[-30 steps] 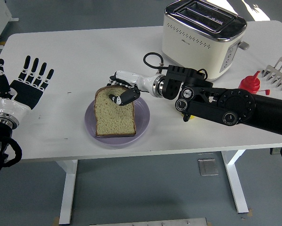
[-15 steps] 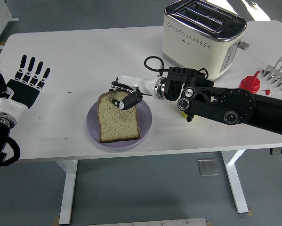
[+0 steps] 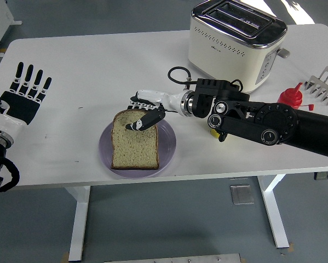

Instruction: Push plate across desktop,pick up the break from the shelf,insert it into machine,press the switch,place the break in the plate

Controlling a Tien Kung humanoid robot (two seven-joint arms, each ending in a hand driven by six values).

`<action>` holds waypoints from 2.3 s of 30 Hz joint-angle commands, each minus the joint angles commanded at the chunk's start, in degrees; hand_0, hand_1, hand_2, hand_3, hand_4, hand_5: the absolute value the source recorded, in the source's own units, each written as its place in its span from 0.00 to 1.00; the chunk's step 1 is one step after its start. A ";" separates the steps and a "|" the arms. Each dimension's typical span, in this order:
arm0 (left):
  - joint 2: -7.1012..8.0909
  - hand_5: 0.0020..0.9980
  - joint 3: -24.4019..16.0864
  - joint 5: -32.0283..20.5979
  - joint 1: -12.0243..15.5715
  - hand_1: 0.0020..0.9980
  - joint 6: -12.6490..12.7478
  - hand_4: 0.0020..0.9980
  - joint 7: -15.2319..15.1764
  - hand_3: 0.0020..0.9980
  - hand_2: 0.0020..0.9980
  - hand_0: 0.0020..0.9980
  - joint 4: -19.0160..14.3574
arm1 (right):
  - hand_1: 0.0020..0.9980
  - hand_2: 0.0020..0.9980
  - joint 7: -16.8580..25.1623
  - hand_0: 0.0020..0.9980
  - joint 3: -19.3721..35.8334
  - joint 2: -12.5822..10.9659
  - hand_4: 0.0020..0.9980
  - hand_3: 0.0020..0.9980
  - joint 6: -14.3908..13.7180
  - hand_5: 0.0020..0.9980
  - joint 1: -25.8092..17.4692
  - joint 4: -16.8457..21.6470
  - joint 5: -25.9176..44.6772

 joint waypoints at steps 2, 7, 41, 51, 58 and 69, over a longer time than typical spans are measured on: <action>0.05 1.00 -0.34 0.08 0.09 0.68 -0.04 0.76 0.01 0.63 0.62 0.78 -0.02 | 0.64 0.62 0.06 0.59 0.20 -0.11 0.70 0.57 -0.03 0.30 0.05 -0.02 -0.18; 0.06 1.00 -0.70 0.16 0.21 0.68 -0.05 0.76 0.03 0.63 0.62 0.78 -0.07 | 0.64 0.63 0.44 0.60 0.84 -0.38 0.70 0.57 -0.35 0.30 0.19 -0.30 -1.06; 0.10 1.00 -1.82 -0.84 0.58 0.68 0.39 0.76 0.13 0.63 0.62 0.78 -3.46 | 0.65 0.66 1.44 0.63 20.61 -9.59 0.69 0.59 -1.83 0.31 -0.99 8.92 -8.48; -0.02 1.00 -2.47 -1.72 1.06 0.68 0.64 0.76 0.29 0.63 0.62 0.78 -5.18 | 0.63 0.63 1.95 0.63 34.17 -17.36 0.68 0.59 -4.69 0.30 -6.60 16.04 0.92; -0.08 1.00 -2.50 -2.91 1.33 0.68 1.07 0.76 0.37 0.63 0.62 0.78 -7.72 | 0.64 0.62 4.00 0.64 43.98 -21.18 0.68 0.59 -4.57 0.29 -13.95 18.98 10.10; -0.46 1.00 -2.78 -5.54 1.97 0.68 2.33 0.76 0.54 0.63 0.62 0.78 -11.06 | 0.65 0.63 6.24 0.65 58.09 -23.55 0.68 0.59 -6.57 0.30 -27.75 22.79 28.33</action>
